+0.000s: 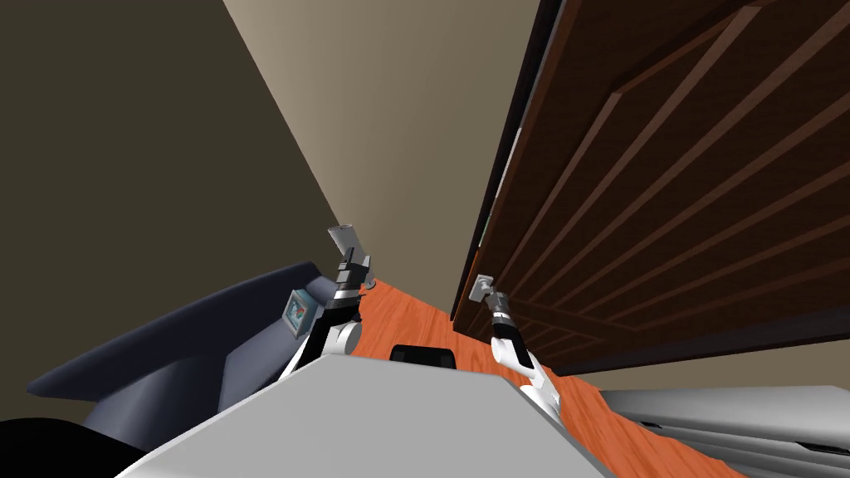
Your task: Pull the door open
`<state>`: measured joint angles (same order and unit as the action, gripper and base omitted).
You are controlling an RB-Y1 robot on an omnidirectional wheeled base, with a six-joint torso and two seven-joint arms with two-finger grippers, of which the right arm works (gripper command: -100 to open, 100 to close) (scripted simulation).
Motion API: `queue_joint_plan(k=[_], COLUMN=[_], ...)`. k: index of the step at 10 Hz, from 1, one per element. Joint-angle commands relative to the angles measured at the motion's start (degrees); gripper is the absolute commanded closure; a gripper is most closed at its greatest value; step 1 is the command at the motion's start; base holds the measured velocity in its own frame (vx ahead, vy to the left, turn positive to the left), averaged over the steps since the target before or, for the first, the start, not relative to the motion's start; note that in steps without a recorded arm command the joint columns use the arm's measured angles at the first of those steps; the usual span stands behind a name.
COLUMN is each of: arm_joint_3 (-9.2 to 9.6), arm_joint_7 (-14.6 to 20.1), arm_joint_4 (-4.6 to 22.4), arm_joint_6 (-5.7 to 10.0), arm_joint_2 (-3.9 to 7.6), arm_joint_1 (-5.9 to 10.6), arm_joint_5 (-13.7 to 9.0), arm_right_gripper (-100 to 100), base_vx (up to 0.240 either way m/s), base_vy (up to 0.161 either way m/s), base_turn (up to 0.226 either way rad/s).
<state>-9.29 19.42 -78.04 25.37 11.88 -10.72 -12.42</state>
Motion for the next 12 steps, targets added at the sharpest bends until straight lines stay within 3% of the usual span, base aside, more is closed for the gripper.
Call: queue_joint_plan(k=[1,2,3,4,5,12], arm_joint_3=[0.87,1.29,1.29,1.69,1.31,3.26], arm_joint_7=[1.87,4.04,4.15,6.43,7.45,17.81], arm_joint_4=[-1.85,-1.92,-1.92,-2.00,-1.33,-4.71], arm_joint_6=[0.01,-0.31,-0.31,-0.62,-1.52,-2.73], arm_joint_2=[-0.05,0.01,0.01,0.06,-0.06,-2.56], arm_joint_1=[0.54,0.56,0.56,0.58,-0.73,-2.62], arm_joint_5=[-1.91,-4.18,-4.62,-7.11,-7.83,-16.61], arm_right_gripper=[100,100,100,100,-100,-100], base_vx=[-0.062,-0.079,-0.060,-0.064,-0.080,-0.093], base_vy=[-0.017,-0.018,-0.018,-0.028,-0.054,-0.003], base_turn=[0.090,0.087,0.068,0.086,0.039,0.067])
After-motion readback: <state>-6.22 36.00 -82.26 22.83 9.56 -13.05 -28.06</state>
